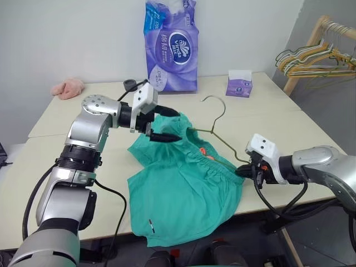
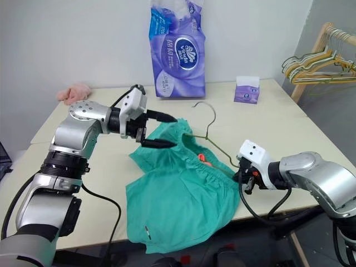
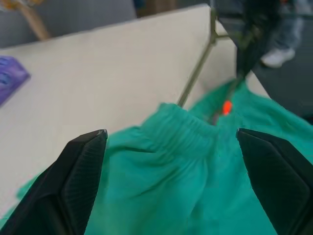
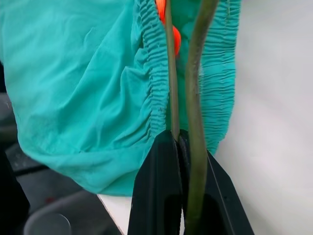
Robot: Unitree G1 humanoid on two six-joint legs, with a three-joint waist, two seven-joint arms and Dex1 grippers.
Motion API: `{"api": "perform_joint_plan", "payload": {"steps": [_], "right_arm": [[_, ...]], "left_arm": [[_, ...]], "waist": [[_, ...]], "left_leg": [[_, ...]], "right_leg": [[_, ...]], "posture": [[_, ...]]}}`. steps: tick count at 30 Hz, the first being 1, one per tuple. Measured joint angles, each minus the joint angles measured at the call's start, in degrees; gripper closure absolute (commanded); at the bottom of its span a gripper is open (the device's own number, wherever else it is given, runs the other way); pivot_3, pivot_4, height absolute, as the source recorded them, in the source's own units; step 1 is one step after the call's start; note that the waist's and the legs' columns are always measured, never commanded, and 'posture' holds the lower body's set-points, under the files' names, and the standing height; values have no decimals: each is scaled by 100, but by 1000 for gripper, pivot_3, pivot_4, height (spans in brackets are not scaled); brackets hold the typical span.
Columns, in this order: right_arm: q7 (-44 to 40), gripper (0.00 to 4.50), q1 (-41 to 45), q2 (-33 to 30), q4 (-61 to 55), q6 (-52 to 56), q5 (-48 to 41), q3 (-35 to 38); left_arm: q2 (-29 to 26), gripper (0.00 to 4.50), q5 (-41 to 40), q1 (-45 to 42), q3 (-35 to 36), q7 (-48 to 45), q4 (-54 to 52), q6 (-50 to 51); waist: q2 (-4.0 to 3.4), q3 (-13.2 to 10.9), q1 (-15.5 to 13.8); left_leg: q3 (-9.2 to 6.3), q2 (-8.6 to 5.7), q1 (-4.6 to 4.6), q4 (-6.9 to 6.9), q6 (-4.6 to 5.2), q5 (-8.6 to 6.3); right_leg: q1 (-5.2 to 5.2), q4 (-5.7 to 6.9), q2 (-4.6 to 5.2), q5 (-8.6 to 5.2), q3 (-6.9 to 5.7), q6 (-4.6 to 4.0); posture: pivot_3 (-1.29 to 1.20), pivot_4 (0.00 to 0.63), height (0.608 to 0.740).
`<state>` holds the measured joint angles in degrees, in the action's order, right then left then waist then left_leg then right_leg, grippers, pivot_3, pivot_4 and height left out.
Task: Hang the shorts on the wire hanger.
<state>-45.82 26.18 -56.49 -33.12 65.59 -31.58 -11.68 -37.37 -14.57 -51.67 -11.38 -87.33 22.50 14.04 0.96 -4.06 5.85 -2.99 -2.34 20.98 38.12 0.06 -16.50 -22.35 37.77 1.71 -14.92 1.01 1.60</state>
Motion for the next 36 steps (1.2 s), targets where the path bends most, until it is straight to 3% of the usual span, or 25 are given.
{"api": "perform_joint_plan", "payload": {"steps": [10,13,27,35,36], "right_arm": [[-293,4500,-53,-386,-305,-829,581,-322],[-373,4500,-66,-435,-319,-966,702,-332],[-495,4500,-67,-379,-444,-1001,895,-333],[-707,4500,-112,-460,-461,-1339,1076,-324],[-741,4264,-128,-489,-459,-1407,1084,-310]], "left_arm": [[160,18,455,78,-406,-436,437,-722],[169,540,451,225,-565,-472,429,-767],[242,4479,433,278,-705,-479,515,-876],[265,4479,454,446,-631,-479,521,-1071],[270,4497,457,446,-631,-477,524,-1091]], "waist": [[1,0,52],[1,0,66],[1,0,72],[0,0,68],[1,0,68]], "left_leg": [[-1,1,1,1,1,-1],[-2,2,1,1,1,-1],[-2,2,2,2,2,-1],[-2,1,2,3,1,-1],[-2,1,2,3,1,-1]], "right_leg": [[1,-1,0,0,0,1],[0,-1,0,-1,0,1],[1,-1,0,-1,0,1],[1,-1,0,0,-1,1],[1,-1,0,0,0,1]], "posture": [[-209,26,740],[-212,27,740],[-228,25,740],[-228,24,740],[-228,24,740]]}}
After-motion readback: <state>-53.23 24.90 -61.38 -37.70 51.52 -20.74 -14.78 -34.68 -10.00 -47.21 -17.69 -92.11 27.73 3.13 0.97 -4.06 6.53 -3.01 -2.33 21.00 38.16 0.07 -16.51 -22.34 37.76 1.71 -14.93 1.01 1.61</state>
